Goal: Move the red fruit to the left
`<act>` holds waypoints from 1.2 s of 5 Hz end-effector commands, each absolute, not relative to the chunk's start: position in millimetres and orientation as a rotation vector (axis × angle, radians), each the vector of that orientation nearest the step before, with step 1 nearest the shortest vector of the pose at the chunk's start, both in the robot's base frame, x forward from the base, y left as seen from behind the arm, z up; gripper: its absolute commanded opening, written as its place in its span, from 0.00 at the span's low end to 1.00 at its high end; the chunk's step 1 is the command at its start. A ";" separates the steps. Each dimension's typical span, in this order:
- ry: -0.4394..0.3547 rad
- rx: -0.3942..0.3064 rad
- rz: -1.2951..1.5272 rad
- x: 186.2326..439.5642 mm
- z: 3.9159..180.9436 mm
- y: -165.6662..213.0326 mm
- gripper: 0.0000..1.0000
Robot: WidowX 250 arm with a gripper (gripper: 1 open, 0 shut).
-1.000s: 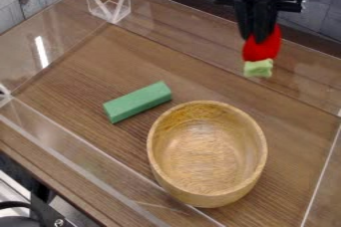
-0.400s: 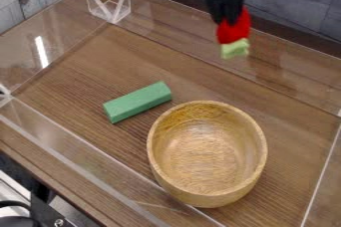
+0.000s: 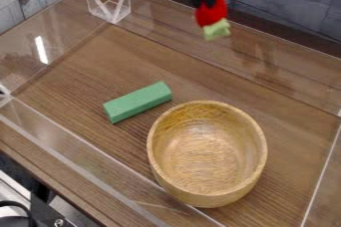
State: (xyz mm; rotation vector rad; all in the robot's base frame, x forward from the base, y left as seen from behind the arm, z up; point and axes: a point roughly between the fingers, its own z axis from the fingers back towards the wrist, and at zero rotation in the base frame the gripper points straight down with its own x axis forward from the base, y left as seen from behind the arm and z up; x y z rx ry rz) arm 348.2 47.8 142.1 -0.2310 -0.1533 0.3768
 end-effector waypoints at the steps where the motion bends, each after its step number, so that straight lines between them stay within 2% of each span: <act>1: -0.229 -0.205 0.441 361.5 155.1 63.1 0.00; 3: -0.226 -0.180 0.450 373.2 137.8 61.5 0.00; 6: -0.239 -0.145 0.506 373.4 123.0 80.6 0.00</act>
